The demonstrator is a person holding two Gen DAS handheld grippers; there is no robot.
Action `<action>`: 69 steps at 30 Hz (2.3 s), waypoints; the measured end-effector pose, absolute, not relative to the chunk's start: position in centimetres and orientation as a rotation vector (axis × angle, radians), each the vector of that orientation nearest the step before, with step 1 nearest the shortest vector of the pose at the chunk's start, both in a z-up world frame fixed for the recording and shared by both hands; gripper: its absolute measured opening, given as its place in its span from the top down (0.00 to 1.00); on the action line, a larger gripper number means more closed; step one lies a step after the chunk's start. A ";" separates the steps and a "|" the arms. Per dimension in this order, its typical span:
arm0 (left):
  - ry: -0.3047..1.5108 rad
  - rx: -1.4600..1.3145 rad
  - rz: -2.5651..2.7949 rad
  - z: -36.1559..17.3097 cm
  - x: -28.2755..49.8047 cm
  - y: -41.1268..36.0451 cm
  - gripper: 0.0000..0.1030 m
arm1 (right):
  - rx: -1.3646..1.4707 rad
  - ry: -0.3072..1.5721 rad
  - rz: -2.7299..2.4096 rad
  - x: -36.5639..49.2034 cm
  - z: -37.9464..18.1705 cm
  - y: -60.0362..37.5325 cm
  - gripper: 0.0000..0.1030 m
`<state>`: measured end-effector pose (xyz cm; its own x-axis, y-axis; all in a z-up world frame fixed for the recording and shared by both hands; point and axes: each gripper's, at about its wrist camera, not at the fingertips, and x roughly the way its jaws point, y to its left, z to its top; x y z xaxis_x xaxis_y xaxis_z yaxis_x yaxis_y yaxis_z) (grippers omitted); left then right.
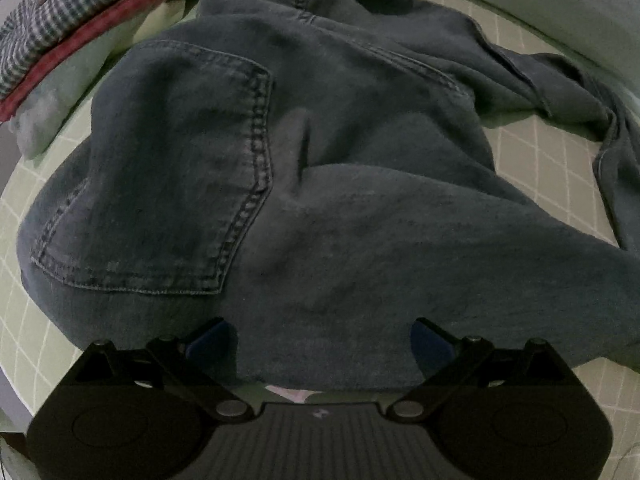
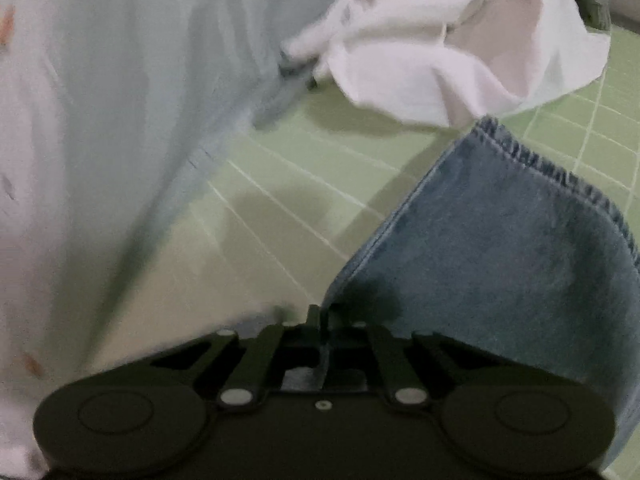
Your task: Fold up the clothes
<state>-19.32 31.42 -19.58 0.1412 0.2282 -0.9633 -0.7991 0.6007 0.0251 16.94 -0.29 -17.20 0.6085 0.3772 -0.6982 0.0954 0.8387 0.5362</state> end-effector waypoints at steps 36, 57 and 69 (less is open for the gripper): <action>1.186 -0.442 0.804 -16.5 -21.3 20.7 0.05 | 0.098 0.898 0.296 7.8 -17.1 -8.7 0.15; 1.214 -0.360 0.730 -16.1 -16.5 12.7 0.05 | 0.315 0.893 0.132 8.4 -17.3 -20.8 0.68; 1.212 -0.419 0.811 -15.0 -18.9 10.4 0.05 | 0.555 0.834 0.259 7.9 -16.6 -24.0 0.94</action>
<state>-18.86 10.43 -15.02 0.1256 0.3254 -0.9372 -0.7427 0.6571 0.1286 7.86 -23.95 -16.59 0.6515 0.4266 -0.6274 -0.0037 0.8287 0.5597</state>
